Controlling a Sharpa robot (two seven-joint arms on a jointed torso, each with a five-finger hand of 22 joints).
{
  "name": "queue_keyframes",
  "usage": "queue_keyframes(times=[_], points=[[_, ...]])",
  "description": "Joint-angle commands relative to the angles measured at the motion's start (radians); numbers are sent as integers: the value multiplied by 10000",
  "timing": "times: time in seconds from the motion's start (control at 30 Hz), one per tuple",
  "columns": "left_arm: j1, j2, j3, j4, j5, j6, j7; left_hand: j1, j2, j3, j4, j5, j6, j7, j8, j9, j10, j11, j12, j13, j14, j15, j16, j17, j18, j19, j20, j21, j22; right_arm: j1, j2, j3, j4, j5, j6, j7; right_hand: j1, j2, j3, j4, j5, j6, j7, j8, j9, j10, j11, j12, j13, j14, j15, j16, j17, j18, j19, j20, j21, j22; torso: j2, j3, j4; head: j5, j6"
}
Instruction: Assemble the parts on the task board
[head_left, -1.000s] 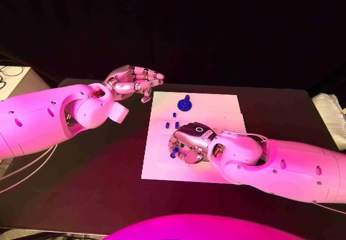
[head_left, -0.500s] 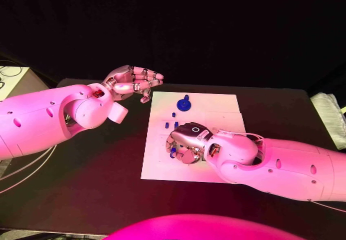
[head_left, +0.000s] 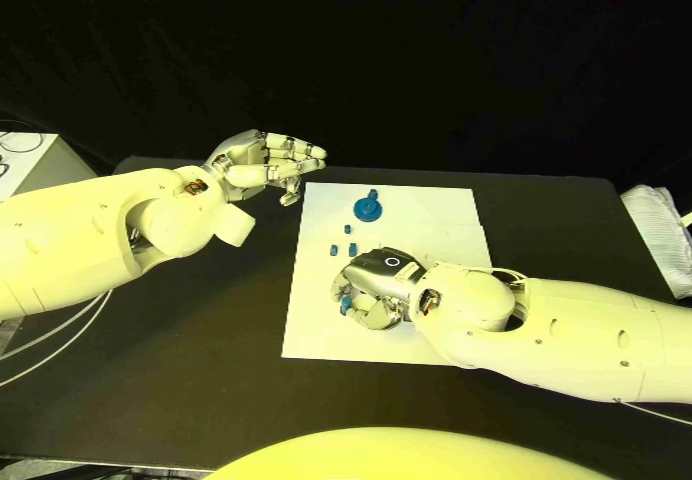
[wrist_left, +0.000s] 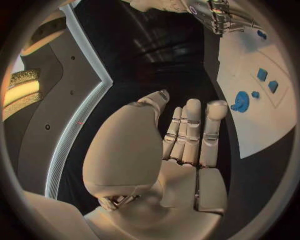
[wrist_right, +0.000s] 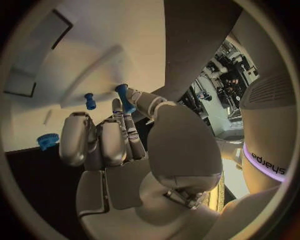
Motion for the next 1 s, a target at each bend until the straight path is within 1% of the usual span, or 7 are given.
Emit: queue_keyframes(times=[0.03,0.3,0.67,0.77,0.83,0.93,1.0], points=[[0,0,6,22,62,155,35,-87,-22,-6,1,-37,-77,54,60,-15,-100,-3,30,11,-28,59,-22,9,-9,-50,9,-51,-10,-11,-47,2,59,-23,-299,146,32,-93,-148,0,-34,-117,-10,-105,-22,-275,23,-33,-30,-98,78,-110,-169,159,-150,12,-255,-162,-1,7,-7,-10,11],[0,-1,5,6,62,167,7,-108,-6,1,-13,-35,-93,56,79,-16,-126,-1,50,12,-33,62,-22,19,-6,-62,12,-62,-18,-20,-178,1,186,102,-644,221,220,-60,-793,68,13,-430,-59,-343,-75,-1066,127,321,-59,-458,172,-433,-852,317,-493,112,-1111,-722,1,12,-6,-27,27],[0,-5,5,-10,62,170,-7,-108,-6,1,-13,-35,-93,56,79,-16,-126,-1,50,12,-33,62,-22,19,-6,-62,12,-62,-18,-20,-445,4,455,299,-987,311,329,-8,-1113,127,57,-465,-44,-400,-89,-1299,143,577,-47,-534,188,-473,-992,343,-539,133,-1278,-820,1,2,2,-69,68],[0,2,4,-30,62,177,-5,-108,-6,1,-13,-35,-93,56,79,-16,-126,-1,50,12,-33,62,-22,19,-6,-62,12,-62,-18,7,-729,27,616,562,-1359,404,358,28,-1210,170,126,-455,-34,-413,-94,-1312,132,720,-30,-525,182,-445,-977,333,-506,132,-1236,-786,-9,-5,9,-104,78],[-1,5,3,-50,62,178,3,-108,-6,1,-13,-35,-93,56,79,-16,-126,-1,50,12,-33,62,-22,19,-6,-62,12,-62,-18,73,-1016,69,757,1013,-1691,528,374,56,-1253,232,318,-437,30,-434,-104,-1204,90,976,6,-452,151,-365,-889,311,-418,103,-1116,-698,-21,-8,2,-142,117],[-2,4,-1,-84,62,161,34,-113,0,5,-25,-34,-103,57,88,-17,-141,0,59,12,-36,62,-24,24,-1,-77,13,-81,-32,271,-1568,128,973,2280,-2154,759,320,77,-1219,319,349,-428,60,-459,-117,-901,37,1256,54,-396,113,-332,-868,296,-352,60,-1042,-641,-46,-8,-25,-221,161],[-3,-6,-6,-94,62,140,59,-113,0,5,-25,-34,-103,57,88,-17,-141,0,59,12,-36,62,-24,24,-1,-77,13,-81,-32,410,-1915,147,1082,3191,-2193,780,171,96,-1177,456,409,-457,108,-499,-135,-681,30,1429,77,-404,116,-366,-936,308,-372,34,-1130,-694,-52,-8,-28,-277,195]])
